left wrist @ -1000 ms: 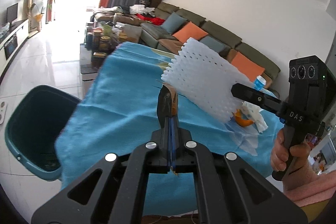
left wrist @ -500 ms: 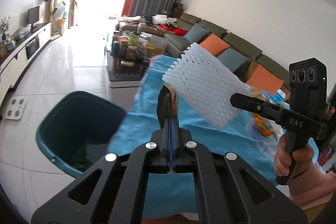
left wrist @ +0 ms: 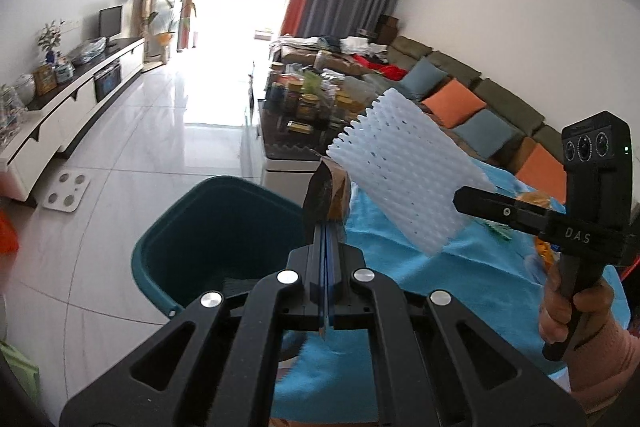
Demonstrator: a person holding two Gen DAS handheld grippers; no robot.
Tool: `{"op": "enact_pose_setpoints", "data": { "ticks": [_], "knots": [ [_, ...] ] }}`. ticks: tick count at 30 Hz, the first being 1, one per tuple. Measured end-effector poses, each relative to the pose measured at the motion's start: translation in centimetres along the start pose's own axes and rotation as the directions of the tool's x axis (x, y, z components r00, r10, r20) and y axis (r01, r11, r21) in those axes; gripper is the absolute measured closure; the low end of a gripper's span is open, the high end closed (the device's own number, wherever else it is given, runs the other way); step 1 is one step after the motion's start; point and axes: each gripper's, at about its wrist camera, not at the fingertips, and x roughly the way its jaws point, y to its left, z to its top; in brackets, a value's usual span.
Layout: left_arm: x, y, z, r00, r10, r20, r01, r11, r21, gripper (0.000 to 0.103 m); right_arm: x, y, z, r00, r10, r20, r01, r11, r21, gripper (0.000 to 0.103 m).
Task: Collect trash
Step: 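Carry the gold foil wrapper and foam net over the teal trash bin, then open both tools to drop the foil wrapper and foam net into the bin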
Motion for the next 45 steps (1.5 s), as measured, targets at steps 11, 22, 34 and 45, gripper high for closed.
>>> {"op": "enact_pose_setpoints", "data": {
  "ticks": [11, 22, 34, 45],
  "knots": [
    [2.3, 3.6, -0.9, 0.996, 0.066, -0.058, -0.069, 0.995, -0.068, 0.102, 5.1, 0.1, 0.7, 0.995, -0.021, -0.093, 0.024, 0.999, 0.022, 0.091],
    [5.2, 5.9, -1.4, 0.990, 0.090, -0.107, -0.104, 0.987, -0.126, 0.102, 9.5, 0.4, 0.8, 0.982, -0.042, -0.183, 0.049, 0.998, 0.036, 0.091],
    [8.6, 7.1, -2.3, 0.983, 0.076, -0.170, -0.103, 0.982, -0.160, 0.101, 12.2, 0.0, 1.3, 0.967, -0.065, -0.246, 0.084, 0.994, 0.065, 0.079],
    [9.1, 6.6, -2.2, 0.987, 0.071, -0.146, -0.095, 0.982, -0.163, 0.085, 11.2, -0.7, 1.3, 0.972, -0.067, -0.227, 0.087, 0.993, 0.079, 0.074]
  ]
}}
